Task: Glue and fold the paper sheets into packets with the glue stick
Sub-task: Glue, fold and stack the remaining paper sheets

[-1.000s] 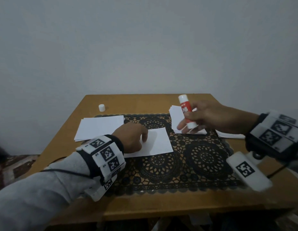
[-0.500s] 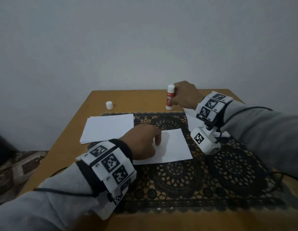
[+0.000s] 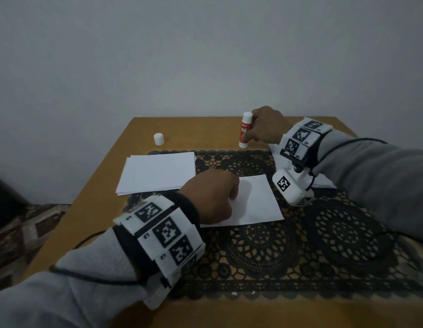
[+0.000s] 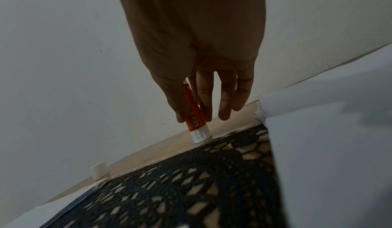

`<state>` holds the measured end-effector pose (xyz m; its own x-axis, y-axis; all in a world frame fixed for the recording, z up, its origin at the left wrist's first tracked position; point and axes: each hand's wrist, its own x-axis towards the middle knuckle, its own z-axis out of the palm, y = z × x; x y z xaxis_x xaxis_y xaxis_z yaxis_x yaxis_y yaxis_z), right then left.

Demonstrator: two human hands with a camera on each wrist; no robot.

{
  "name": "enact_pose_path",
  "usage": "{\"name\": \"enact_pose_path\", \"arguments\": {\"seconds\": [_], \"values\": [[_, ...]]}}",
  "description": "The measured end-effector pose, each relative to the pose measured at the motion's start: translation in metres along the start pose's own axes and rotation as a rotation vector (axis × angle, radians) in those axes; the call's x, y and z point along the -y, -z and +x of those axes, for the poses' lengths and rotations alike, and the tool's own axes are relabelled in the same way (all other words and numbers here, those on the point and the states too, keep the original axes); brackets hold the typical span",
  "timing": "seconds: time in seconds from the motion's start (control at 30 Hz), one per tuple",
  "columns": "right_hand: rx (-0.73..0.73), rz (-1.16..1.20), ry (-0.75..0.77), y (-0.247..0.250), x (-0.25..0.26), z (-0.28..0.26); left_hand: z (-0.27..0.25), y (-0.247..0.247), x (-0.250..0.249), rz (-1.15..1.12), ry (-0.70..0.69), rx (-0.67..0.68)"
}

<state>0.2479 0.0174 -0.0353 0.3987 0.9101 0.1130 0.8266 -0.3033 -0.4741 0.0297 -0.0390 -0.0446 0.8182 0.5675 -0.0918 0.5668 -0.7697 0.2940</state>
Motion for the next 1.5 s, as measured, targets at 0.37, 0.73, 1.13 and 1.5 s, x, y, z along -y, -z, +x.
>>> {"name": "enact_pose_path", "arguments": {"seconds": [0.37, 0.73, 1.13, 1.5], "values": [[0.011, -0.095, -0.033, 0.076, -0.053, -0.055, 0.004, 0.001, 0.004, -0.022, -0.008, 0.041], [0.281, -0.567, -0.023, 0.112, -0.126, -0.139, -0.002, 0.005, -0.002, -0.118, 0.004, 0.077], [0.155, -0.481, 0.044, 0.089, -0.148, -0.154, 0.000, 0.001, 0.002, -0.189, -0.044, 0.113], [-0.093, -0.349, -0.079, 0.098, -0.147, -0.151, 0.001, 0.001, 0.002, -0.207, -0.041, 0.106]]}}
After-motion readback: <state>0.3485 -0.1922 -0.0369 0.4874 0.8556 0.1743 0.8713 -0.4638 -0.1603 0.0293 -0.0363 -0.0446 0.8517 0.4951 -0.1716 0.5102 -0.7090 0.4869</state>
